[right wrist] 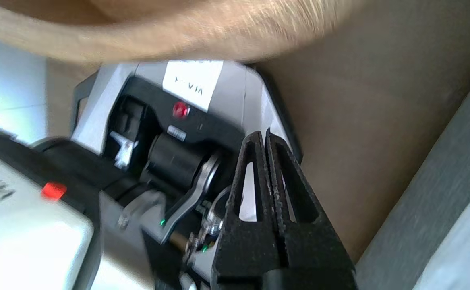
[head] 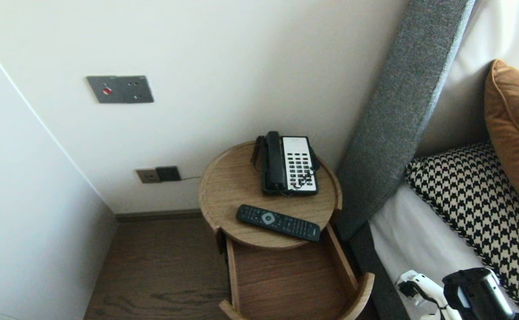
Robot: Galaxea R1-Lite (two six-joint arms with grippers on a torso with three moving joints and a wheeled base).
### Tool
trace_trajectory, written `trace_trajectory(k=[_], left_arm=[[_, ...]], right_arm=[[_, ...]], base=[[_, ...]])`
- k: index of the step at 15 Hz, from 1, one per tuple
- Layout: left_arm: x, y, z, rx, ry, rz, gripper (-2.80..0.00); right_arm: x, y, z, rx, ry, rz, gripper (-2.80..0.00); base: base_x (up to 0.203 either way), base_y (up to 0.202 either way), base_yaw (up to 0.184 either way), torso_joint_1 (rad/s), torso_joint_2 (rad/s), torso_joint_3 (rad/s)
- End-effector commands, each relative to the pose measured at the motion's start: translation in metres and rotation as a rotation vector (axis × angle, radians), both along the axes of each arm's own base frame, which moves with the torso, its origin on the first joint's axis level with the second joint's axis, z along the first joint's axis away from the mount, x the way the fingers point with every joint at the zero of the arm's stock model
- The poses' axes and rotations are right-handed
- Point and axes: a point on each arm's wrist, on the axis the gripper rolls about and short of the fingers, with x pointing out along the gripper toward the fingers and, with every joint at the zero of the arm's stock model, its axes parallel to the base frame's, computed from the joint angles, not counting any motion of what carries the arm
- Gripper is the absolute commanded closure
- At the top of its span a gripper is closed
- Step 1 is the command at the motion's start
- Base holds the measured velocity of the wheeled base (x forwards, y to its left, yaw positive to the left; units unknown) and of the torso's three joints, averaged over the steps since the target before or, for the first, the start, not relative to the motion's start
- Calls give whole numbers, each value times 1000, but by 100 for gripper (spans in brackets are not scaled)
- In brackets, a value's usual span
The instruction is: Close the nightstand drawer
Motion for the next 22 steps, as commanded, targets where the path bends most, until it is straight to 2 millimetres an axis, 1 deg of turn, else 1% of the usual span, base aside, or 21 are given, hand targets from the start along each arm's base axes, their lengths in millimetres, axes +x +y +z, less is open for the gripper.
trace_trajectory(k=[1, 2, 4, 7, 9, 16, 22], left_arm=[[0, 0, 0, 0, -3, 1, 0], [0, 0, 0, 0, -3, 1, 0], [0, 0, 0, 0, -3, 1, 0], [0, 0, 0, 0, -3, 1, 0], [0, 0, 0, 0, -3, 1, 0], [0, 0, 0, 0, -3, 1, 0], [0, 0, 0, 0, -3, 1, 0]], right_arm=[[7, 7, -9, -8, 16, 13, 0], [11, 9, -10, -5, 15, 5, 0], [25, 16, -10, 2, -19, -31, 0], [38, 25, -10, 25, -50, -68, 0], [49, 30, -9, 28, -77, -92, 0], [90, 50, -2, 82, -162, -127, 0], [125, 61, 3, 117, -229, -146, 0]], base=[[0, 0, 0, 0, 0, 0], [0, 0, 0, 0, 0, 0], [0, 0, 0, 0, 0, 0], [0, 0, 0, 0, 0, 0], [0, 0, 0, 0, 0, 0], [0, 0, 0, 0, 0, 0], [0, 0, 0, 0, 0, 0]])
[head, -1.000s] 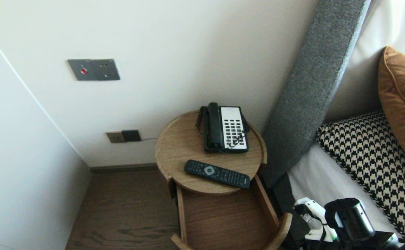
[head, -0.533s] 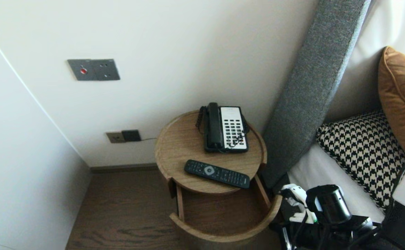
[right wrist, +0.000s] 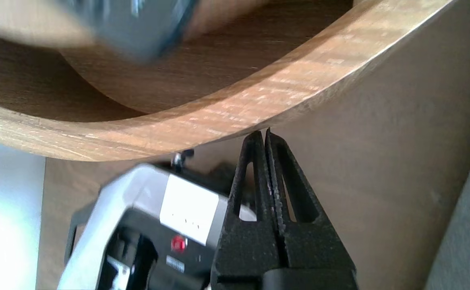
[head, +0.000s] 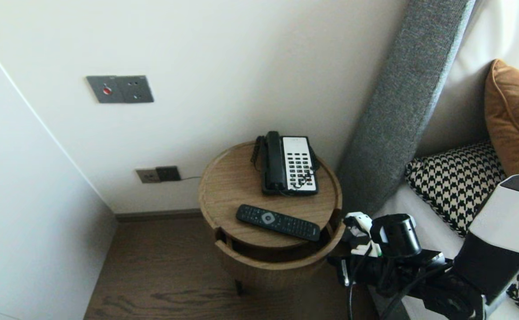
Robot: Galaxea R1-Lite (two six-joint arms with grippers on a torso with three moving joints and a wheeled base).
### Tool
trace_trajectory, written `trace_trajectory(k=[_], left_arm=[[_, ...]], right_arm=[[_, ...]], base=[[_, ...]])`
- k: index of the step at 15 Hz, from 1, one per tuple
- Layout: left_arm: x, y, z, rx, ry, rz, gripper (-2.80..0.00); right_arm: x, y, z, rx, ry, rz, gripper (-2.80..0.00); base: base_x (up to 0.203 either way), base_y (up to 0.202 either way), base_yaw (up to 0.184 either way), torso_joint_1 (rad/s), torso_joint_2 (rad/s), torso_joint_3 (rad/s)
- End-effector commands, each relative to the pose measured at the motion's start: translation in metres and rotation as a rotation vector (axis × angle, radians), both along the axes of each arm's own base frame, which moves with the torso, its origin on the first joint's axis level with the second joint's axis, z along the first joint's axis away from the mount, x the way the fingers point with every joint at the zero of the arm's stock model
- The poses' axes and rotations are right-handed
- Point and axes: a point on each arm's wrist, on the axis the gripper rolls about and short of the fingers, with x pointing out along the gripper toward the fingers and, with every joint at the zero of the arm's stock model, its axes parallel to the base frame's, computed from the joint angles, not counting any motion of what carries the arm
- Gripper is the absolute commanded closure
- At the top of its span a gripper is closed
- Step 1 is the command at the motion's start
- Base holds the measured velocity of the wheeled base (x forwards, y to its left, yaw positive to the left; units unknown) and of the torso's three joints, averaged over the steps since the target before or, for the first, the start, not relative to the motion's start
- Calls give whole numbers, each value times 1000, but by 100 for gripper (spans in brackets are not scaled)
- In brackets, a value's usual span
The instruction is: Close the nightstand drawer
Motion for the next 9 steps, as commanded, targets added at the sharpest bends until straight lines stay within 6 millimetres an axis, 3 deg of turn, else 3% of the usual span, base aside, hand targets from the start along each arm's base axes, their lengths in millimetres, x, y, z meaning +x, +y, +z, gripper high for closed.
trace_trajectory(k=[1, 9], left_arm=[[0, 0, 0, 0, -2, 2, 0], [0, 0, 0, 0, -2, 2, 0]], right_arm=[[13, 5, 0, 13, -27, -3, 0], [27, 11, 6, 27, -69, -1, 0]], base=[[0, 0, 0, 0, 0, 0], [0, 0, 0, 0, 0, 0]])
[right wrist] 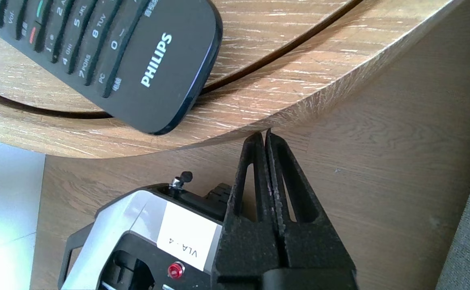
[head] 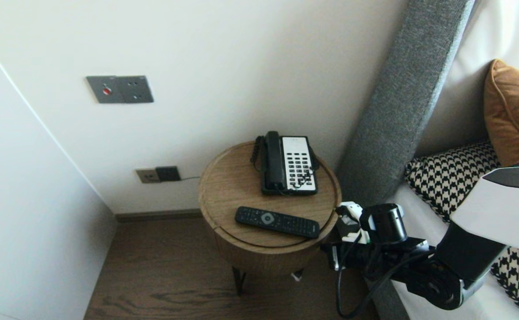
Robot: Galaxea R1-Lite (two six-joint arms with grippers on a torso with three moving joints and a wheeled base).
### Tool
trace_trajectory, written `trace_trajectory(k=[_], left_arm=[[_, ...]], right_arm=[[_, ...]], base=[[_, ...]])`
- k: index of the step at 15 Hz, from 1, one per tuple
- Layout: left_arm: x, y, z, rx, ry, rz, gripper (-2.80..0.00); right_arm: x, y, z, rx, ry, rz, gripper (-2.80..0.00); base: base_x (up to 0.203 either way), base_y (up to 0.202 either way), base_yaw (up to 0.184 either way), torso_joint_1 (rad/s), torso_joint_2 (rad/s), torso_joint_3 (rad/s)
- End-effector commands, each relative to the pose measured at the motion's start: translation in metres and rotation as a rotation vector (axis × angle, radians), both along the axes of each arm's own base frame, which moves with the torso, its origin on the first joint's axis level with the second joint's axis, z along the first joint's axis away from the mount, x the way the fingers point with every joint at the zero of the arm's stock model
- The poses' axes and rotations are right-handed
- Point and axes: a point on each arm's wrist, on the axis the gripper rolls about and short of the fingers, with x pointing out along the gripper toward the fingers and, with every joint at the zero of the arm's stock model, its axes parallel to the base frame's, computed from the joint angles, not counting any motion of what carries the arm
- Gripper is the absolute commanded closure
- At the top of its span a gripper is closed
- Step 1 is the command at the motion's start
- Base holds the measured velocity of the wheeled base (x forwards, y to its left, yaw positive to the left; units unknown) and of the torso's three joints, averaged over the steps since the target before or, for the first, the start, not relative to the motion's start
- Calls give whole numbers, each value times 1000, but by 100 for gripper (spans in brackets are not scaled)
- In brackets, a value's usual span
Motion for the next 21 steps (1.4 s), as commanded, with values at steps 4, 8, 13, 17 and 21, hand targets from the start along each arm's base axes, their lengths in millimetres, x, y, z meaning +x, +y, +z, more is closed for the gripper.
trace_trajectory(k=[4, 8, 13, 17, 21], left_arm=[[0, 0, 0, 0, -2, 1, 0], [0, 0, 0, 0, -2, 0, 0], [0, 0, 0, 0, -2, 1, 0], [0, 0, 0, 0, -2, 1, 0], [0, 0, 0, 0, -2, 1, 0]], right_arm=[[-5, -2, 3, 4, -5, 2, 0], [-25, -7, 1, -13, 34, 13, 0], [-49, -20, 15, -11, 25, 8, 0], [-68, -30, 31, -10, -22, -15, 0], [-84, -42, 53, -10, -55, -51, 0]], base=[[0, 0, 0, 0, 0, 0], [0, 0, 0, 0, 0, 0], [0, 0, 0, 0, 0, 0], [0, 0, 0, 0, 0, 0], [0, 0, 0, 0, 0, 0]])
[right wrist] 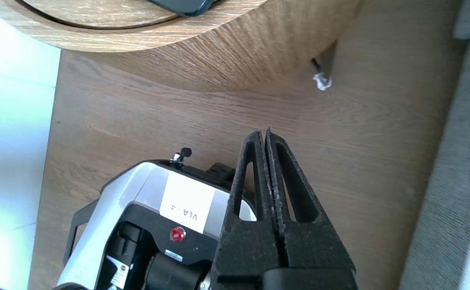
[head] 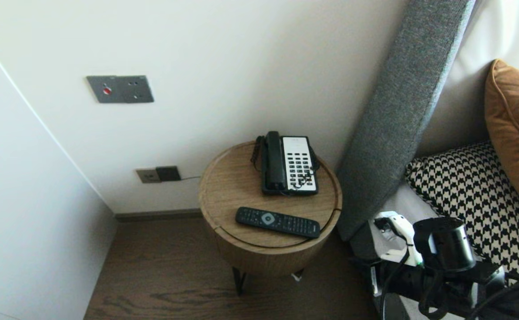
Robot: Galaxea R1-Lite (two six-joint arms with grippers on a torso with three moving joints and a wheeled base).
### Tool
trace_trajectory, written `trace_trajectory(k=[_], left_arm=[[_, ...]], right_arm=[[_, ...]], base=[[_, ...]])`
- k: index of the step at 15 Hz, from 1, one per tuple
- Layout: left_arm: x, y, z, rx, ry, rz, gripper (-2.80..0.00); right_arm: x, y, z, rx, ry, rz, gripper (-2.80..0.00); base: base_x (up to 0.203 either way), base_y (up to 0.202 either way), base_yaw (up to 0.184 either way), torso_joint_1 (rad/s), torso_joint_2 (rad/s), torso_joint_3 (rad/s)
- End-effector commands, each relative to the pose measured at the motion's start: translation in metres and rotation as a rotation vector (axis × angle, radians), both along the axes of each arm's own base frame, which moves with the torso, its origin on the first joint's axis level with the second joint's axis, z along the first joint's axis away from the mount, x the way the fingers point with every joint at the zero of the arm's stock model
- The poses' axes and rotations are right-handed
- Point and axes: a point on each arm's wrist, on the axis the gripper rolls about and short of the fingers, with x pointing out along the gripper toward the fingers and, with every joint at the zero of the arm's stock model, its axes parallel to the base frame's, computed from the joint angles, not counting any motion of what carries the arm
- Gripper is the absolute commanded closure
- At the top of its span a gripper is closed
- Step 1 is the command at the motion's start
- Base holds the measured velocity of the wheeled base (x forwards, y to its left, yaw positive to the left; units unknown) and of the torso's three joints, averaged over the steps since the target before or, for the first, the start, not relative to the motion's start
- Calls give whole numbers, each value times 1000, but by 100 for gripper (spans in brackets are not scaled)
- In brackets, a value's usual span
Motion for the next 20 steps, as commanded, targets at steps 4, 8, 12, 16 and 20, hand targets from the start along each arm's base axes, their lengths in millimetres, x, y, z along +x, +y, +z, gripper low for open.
trace_trajectory(k=[4, 8, 12, 16, 20], left_arm=[[0, 0, 0, 0, -2, 0, 0], [0, 0, 0, 0, -2, 1, 0], [0, 0, 0, 0, -2, 0, 0], [0, 0, 0, 0, -2, 1, 0], [0, 0, 0, 0, -2, 1, 0]], right_arm=[[-28, -20, 34, 20, -76, -38, 0], [-52, -43, 42, -17, -89, -86, 0], [-76, -54, 40, -40, -91, -96, 0], [-92, -65, 43, -42, -84, -131, 0], [-111, -71, 38, -64, -71, -141, 0]], base=[[0, 0, 0, 0, 0, 0], [0, 0, 0, 0, 0, 0], [0, 0, 0, 0, 0, 0], [0, 0, 0, 0, 0, 0], [0, 0, 0, 0, 0, 0]])
